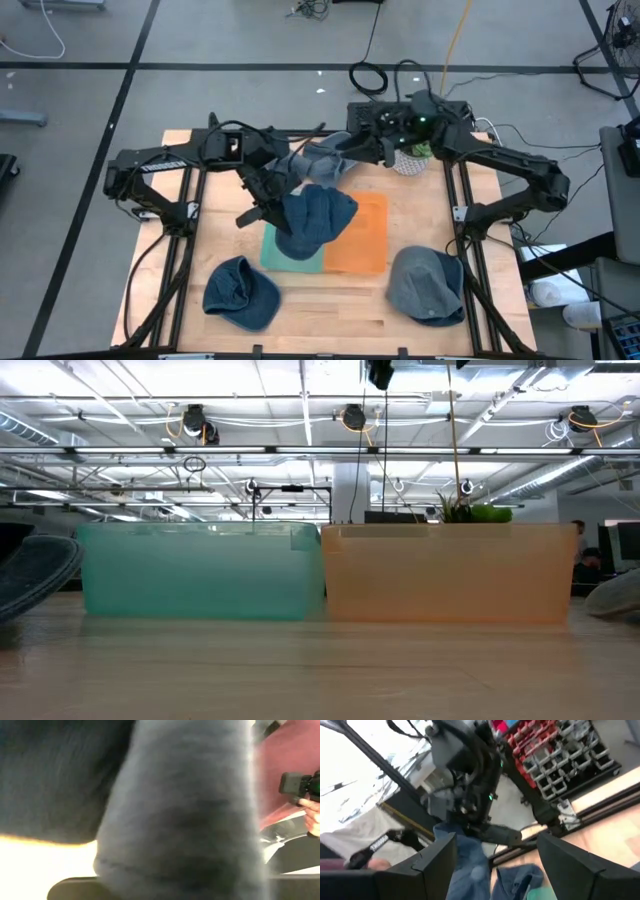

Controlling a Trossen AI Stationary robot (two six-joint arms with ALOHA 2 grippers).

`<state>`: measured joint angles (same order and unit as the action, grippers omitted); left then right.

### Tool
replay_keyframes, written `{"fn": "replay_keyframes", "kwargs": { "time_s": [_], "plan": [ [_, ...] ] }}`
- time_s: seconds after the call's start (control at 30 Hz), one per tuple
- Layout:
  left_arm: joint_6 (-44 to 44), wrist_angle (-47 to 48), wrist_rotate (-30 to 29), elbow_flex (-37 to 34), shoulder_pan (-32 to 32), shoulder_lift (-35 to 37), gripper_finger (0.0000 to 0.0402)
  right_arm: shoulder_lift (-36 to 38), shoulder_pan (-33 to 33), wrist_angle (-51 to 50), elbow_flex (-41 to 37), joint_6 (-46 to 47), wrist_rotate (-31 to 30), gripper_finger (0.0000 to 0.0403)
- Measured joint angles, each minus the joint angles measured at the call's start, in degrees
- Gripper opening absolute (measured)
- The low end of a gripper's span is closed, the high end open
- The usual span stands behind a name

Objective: Pick & Place hat
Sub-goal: Put the top blue cap into the orange bin

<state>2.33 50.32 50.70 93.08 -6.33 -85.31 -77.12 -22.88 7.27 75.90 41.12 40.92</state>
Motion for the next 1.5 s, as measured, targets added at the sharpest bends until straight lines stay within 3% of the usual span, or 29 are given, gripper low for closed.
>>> {"fn": "replay_keyframes", "kwargs": {
  "time_s": [0.27,0.73,1.27,1.37,1.5],
  "plan": [
    [-0.7,-0.2,-0.2,0.0,-0.1,0.2,0.0008,-2.8,3.4,1.8,0.0,-2.0,2.6,0.0265],
    [-0.7,-0.5,-0.2,0.0,0.0,0.2,0.0008,-4.8,8.3,1.1,0.0,-9.0,-3.6,0.0265],
    [-1.0,-0.3,-0.9,0.0,-0.2,0.2,0.0008,-6.5,13.5,1.7,0.0,-10.2,-3.2,0.0264],
    [-1.4,-0.3,-2.6,0.0,-0.5,0.2,0.0008,-6.7,14.5,1.7,0.0,-10.4,-1.9,0.0250],
    [-3.3,-0.3,-2.7,0.0,-1.5,0.2,0.0010,-6.5,15.8,2.2,0.0,-10.4,-0.2,0.0201]
  ]
}}
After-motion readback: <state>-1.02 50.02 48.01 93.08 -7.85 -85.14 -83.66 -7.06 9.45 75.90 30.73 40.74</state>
